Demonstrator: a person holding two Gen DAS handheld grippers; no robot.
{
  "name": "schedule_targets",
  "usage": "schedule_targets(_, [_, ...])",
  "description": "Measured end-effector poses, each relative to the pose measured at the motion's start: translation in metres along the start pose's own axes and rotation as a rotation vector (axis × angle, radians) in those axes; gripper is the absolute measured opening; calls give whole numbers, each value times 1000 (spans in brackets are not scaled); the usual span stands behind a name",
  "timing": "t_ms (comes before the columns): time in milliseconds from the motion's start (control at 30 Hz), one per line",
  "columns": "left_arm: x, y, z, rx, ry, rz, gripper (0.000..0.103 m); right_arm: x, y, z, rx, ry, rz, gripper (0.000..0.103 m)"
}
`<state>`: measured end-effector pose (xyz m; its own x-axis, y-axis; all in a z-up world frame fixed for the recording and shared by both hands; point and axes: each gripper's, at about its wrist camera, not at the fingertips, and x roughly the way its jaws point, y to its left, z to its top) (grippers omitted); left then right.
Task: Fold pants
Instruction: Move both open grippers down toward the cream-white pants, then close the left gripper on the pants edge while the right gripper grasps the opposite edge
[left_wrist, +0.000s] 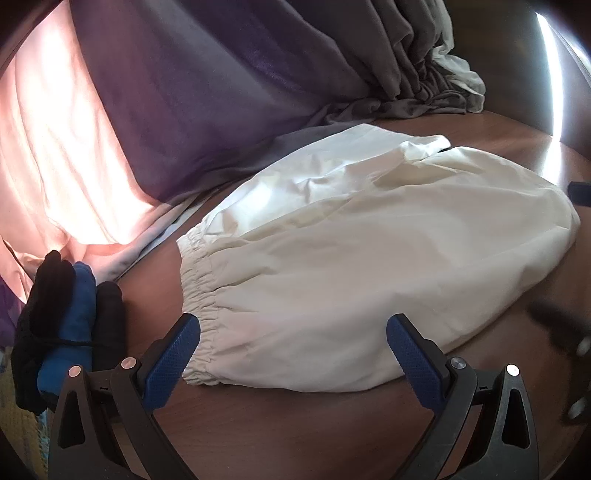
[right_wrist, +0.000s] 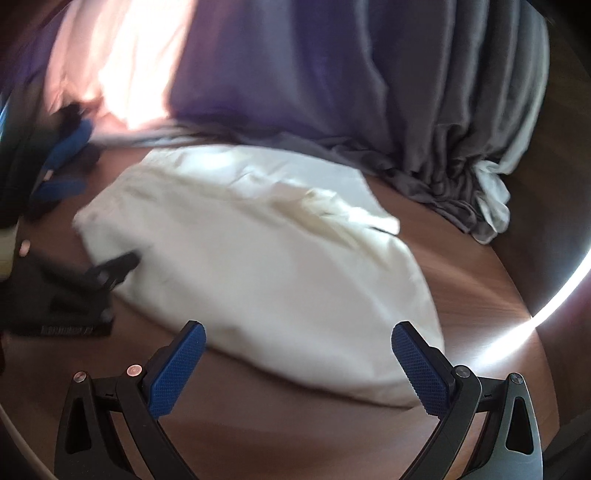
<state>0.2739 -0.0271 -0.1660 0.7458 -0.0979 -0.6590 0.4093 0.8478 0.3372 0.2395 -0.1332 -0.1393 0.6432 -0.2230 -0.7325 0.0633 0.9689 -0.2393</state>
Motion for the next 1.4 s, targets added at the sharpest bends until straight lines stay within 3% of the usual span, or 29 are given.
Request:
schedule_targets(167, [-6,-4,-3,15,3,-6,103,8,21,-8,-142,-23,-67,102])
schedule_targets(367, [-19,-7,-11,47,-9,-57,103,25,19,-8,-189,2,-88,101])
schedule_targets(533, [-18,-20,-16,124,-14,-84,103,25,7,-1,-125,-1,-90,98])
schedule_targets(800, [1,-20,-7,155,-3,-34,102,25,-13,23,1,-42,-75,98])
schedule_targets(833, [4,-18,-6,151,0,-32,99,25,-14,25,1,-49,-80,98])
schedule_targets(933, [9,-13,-2,153,6,-36,79,25,-17,26,-6,-56,-98,98])
schedule_targets(1100, [13,-8,3,145,33,-75,32,27,-21,20,8,-34,-109,97])
schedule_targets(1167, [13,-2,6,108,53,-101,22,28,-22,15,10,-15,-120,93])
schedule_targets(1400, [5,5,12,66,51,-98,19,29,-33,-6,22,61,-165,83])
